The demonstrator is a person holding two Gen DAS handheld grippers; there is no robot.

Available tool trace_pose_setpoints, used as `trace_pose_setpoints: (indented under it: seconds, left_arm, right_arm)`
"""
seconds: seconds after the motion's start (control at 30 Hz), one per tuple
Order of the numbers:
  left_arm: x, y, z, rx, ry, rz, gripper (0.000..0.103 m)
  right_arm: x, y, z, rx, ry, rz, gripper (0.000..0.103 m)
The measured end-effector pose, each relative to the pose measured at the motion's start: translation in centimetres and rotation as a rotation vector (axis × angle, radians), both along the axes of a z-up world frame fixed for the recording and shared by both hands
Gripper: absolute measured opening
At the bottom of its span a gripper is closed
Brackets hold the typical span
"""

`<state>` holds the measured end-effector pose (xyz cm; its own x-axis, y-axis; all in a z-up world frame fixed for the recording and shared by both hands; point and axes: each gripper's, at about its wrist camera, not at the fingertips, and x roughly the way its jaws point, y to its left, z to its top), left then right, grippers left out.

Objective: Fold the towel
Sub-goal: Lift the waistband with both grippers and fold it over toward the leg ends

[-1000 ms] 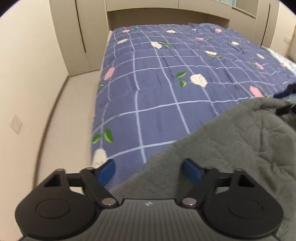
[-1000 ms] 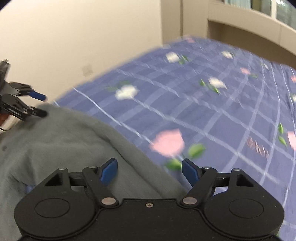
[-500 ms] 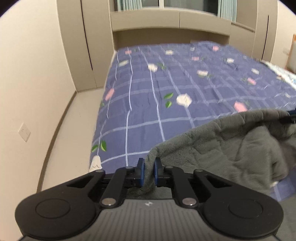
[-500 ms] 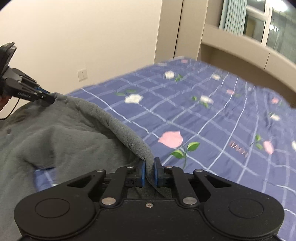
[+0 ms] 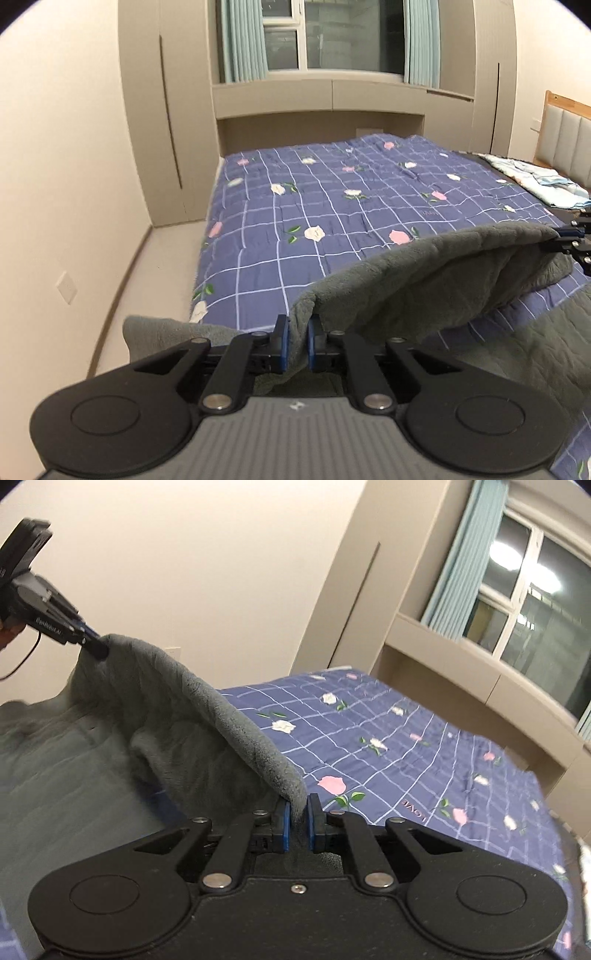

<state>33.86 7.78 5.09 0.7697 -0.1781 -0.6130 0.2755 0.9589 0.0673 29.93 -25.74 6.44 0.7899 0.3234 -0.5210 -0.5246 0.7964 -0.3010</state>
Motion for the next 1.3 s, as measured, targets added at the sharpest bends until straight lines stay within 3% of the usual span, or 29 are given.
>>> trace_pose_setpoints:
  seconds: [0.23, 0.33, 0.43, 0.63, 0.77, 0.9, 1.03, 1.2, 1.3]
  left_arm:
    - [-7.9, -0.2, -1.8, -0.013, -0.031, 0.077, 0.010]
    - [-10.5, -0.9, -3.3, 0.018, -0.077, 0.093, 0.010]
    - [-12.2, -1.3, -5.3, 0.029, -0.063, 0.121, 0.010]
    - [-14.1, -1.8, -8.2, 0.036, -0.071, 0.144, 0.010]
    - [-15.3, -1.6, -7.8, 0.042, -0.090, 0.121, 0.010]
    - [-16.5, -1.0, -7.8, 0.060, -0.093, 0.073, 0.010]
    - [-17.0, -1.8, -9.8, 0.126, -0.054, 0.030, 0.010]
    - [-16.6, -2.0, -10.9, 0.106, 0.004, 0.029, 0.014]
    - [-16.9, -2.4, -10.7, 0.116, 0.006, 0.026, 0.021]
  right_arm:
    - [-9.1, 0.2, -1.1, -0.012, -0.044, 0.015, 0.008]
    - [-12.4, 0.4, -2.9, -0.048, -0.076, 0.011, 0.008]
    - [-14.9, 1.0, -5.3, -0.075, -0.092, -0.003, 0.008]
    - [-16.8, 2.1, -8.2, -0.085, -0.106, -0.038, 0.008]
    - [-18.1, 1.6, -7.8, -0.073, -0.120, -0.058, 0.006]
    - [-20.2, 1.9, -7.4, -0.126, -0.143, -0.028, 0.006]
    - [-20.9, 2.1, -9.0, -0.186, -0.104, -0.006, 0.006]
    - [-20.2, 2.2, -10.7, -0.200, -0.022, -0.007, 0.006]
    - [-20.3, 2.3, -11.2, -0.202, -0.018, -0.006, 0.010]
